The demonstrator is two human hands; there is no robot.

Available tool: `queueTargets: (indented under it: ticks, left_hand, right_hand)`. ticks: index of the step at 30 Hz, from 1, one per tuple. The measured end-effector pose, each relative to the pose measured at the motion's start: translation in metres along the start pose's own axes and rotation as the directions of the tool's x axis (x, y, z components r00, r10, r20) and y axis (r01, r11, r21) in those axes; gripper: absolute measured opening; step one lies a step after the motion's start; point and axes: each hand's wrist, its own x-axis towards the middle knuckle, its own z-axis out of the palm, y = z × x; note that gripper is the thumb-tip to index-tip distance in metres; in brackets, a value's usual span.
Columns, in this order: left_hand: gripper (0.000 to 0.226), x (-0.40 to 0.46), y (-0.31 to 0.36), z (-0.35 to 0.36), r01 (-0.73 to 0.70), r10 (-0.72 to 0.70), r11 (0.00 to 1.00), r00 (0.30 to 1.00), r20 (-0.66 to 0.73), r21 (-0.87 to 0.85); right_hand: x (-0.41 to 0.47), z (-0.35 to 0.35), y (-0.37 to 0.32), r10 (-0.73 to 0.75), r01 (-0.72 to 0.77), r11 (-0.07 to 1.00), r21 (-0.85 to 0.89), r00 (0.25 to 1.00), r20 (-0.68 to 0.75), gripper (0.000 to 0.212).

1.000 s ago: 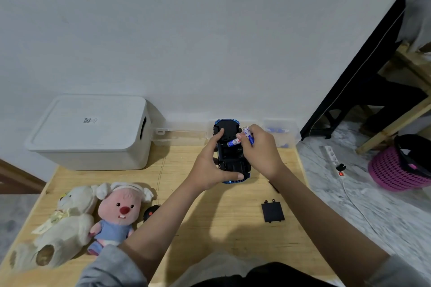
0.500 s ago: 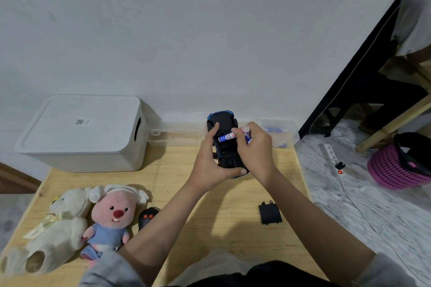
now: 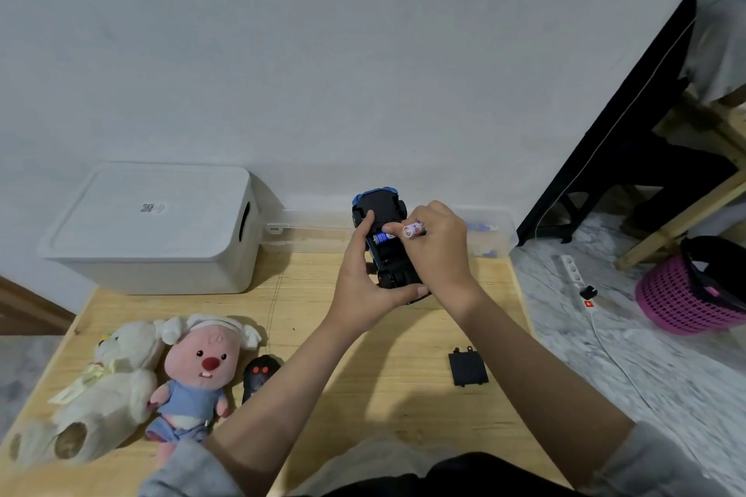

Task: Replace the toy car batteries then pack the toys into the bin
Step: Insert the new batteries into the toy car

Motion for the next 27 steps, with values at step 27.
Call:
queueTargets:
  ticks: [27]
  left_hand:
    - [0.115, -0.006, 0.003, -0.027, -0.074, 0.057, 0.986, 0.991, 0.118, 0.147]
  right_hand:
    - [0.001, -0.019, -0.005, 0.395, -0.476, 0.851, 0.224, 0.859, 0.325, 0.038]
